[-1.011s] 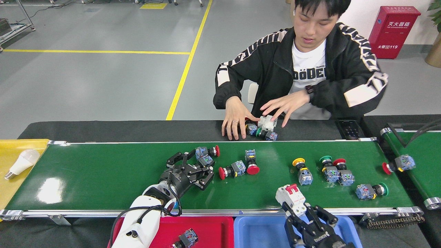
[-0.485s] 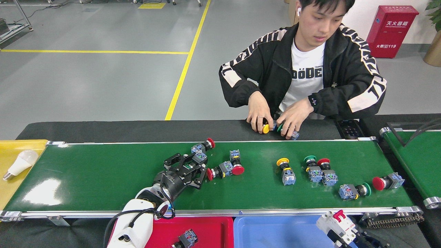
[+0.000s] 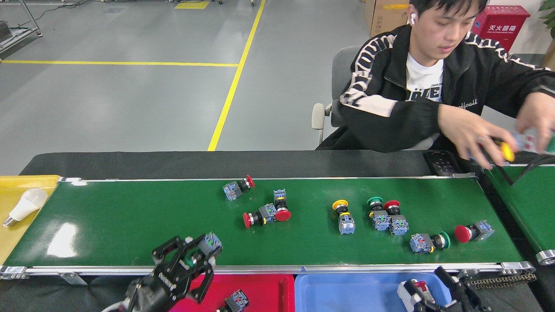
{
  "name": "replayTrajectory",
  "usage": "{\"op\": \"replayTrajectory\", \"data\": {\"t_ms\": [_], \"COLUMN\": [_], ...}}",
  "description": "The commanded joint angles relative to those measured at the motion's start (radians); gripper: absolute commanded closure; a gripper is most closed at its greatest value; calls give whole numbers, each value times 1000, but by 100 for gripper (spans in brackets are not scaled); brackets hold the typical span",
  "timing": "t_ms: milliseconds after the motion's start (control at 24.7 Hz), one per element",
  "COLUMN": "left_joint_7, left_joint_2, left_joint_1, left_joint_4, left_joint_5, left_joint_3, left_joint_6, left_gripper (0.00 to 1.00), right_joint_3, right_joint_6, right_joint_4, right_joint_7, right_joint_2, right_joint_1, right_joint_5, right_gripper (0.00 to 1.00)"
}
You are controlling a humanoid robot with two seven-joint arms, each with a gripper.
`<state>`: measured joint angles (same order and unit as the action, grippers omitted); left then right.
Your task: Pick switch part from conveyor to tray
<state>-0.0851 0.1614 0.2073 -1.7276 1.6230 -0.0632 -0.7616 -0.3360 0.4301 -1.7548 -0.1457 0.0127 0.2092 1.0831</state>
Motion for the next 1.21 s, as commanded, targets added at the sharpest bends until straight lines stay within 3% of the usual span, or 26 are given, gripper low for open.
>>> {"op": "replayTrajectory", "data": {"t_ms": [0, 162, 243, 364, 445, 566, 728, 849, 1011, 1173], "left_joint_7": [-19, -19, -8, 51, 123, 211, 214, 214, 214, 214], "left_joint_2": [4, -17, -68, -184, -229, -243, -233, -229, -232, -232], "left_joint_1": [-3, 6, 7, 7, 6, 9, 9, 9, 14, -28], "left_joint_4": [-12, -18, -23, -32, -33, -27, -20, -23, -36, -30], "left_joint_5": [-6, -12, -12, -20, -64, -146, -147, -149, -147, -84], "left_joint_3": [-6, -69, -136, -311, -403, -483, -486, -489, -468, -285], "left_joint_6": [-7, -1, 1, 1, 1, 21, 169, 212, 208, 262], "left_gripper": [0, 0, 0, 0, 0, 0, 0, 0, 0, 0], "right_joint_3": [-3, 6, 35, 72, 80, 135, 265, 333, 335, 356], "right_joint_6": [-120, -136, -126, -93, -80, -106, -277, -432, -472, -478], "right_joint_4": [-14, -14, -14, -14, -15, -14, -14, -14, -14, 14], "right_joint_7": [5, 43, 92, 113, 113, 94, -35, -61, -61, -61], "right_joint_2": [0, -34, -68, -57, -62, -88, -123, -114, -65, -73], "right_joint_1": [-13, -7, 2, 13, 15, -5, -54, -53, -56, -80], "right_joint_5": [38, 179, 248, 255, 255, 261, 354, 365, 367, 422], "right_gripper": [11, 14, 15, 14, 14, 14, 13, 10, 9, 9]}}
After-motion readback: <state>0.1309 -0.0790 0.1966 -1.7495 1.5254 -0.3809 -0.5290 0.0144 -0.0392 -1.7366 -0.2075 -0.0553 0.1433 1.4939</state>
